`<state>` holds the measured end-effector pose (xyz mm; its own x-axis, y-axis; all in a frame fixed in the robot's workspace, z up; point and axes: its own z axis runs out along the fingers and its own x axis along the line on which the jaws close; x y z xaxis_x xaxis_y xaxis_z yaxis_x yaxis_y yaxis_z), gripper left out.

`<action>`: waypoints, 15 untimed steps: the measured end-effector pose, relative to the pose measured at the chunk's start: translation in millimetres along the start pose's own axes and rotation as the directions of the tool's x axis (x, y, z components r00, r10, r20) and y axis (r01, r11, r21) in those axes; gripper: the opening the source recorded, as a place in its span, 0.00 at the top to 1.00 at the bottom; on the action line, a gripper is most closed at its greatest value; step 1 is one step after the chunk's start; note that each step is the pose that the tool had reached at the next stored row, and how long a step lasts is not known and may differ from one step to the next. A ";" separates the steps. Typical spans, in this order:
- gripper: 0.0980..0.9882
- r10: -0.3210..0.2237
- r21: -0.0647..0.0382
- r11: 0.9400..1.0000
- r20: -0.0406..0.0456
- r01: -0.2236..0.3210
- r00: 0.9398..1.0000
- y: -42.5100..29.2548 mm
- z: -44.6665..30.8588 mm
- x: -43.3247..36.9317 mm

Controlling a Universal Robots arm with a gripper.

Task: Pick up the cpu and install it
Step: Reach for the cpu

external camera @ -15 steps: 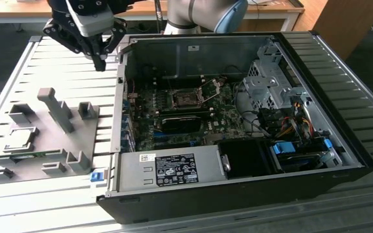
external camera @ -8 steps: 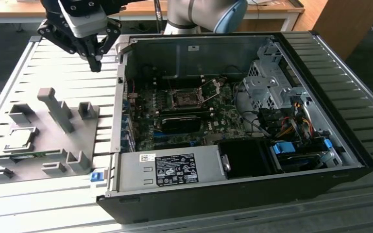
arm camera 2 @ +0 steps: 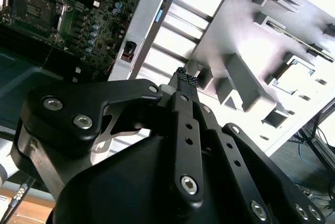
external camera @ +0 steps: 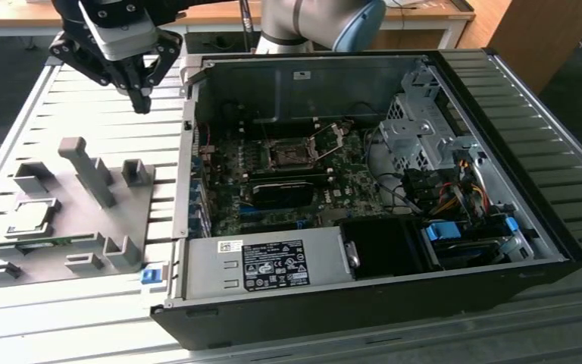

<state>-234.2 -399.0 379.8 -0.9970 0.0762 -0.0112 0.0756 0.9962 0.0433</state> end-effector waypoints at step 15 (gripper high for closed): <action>0.99 0.000 0.000 1.000 -0.002 0.000 1.000 -1.4 1.8 17.0</action>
<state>-251.2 -398.9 377.7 -0.9970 0.0762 -0.0093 0.0758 0.9962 0.0432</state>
